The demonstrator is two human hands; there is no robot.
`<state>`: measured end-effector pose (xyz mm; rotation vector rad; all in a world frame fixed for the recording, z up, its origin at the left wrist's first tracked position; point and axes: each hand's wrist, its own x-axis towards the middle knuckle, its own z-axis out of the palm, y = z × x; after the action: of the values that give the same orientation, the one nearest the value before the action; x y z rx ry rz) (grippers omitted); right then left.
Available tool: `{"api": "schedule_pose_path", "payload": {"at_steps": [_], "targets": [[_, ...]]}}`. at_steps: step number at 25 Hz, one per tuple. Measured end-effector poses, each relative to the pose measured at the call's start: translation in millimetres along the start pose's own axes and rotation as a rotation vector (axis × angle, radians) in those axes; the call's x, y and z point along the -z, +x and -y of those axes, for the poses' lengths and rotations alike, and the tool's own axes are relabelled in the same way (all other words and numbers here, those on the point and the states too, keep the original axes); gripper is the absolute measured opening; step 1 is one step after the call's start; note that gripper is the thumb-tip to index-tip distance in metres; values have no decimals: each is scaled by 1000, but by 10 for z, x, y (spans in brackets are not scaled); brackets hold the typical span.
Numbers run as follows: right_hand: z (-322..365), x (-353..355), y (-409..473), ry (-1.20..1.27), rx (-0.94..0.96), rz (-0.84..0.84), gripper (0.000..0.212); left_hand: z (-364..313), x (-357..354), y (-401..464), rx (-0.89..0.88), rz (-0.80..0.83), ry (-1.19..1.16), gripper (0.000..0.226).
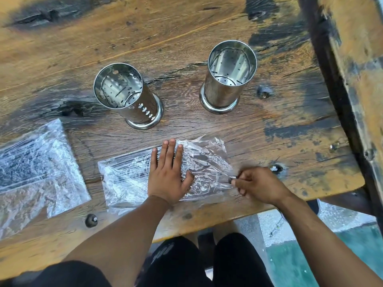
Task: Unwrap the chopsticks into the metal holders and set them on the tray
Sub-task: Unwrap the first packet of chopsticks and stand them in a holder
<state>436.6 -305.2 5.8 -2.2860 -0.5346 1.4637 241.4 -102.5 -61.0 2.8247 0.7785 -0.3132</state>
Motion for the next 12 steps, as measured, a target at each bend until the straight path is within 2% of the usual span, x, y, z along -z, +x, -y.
{"api": "schedule_pose_path", "payload": {"at_steps": [3, 4, 9, 12], "targets": [[128, -24, -59, -114, -70, -38, 76, -2, 1, 3, 2, 1, 1, 81], [191, -68, -70, -161, -78, -29, 81, -3, 5, 5, 3, 4, 3, 81], [163, -365, -59, -382, -30, 188, 51, 1, -5, -2, 5, 6, -3, 81], [-45, -230, -121, -192, -25, 159, 44, 1, -15, 3, -2, -11, -20, 81]]}}
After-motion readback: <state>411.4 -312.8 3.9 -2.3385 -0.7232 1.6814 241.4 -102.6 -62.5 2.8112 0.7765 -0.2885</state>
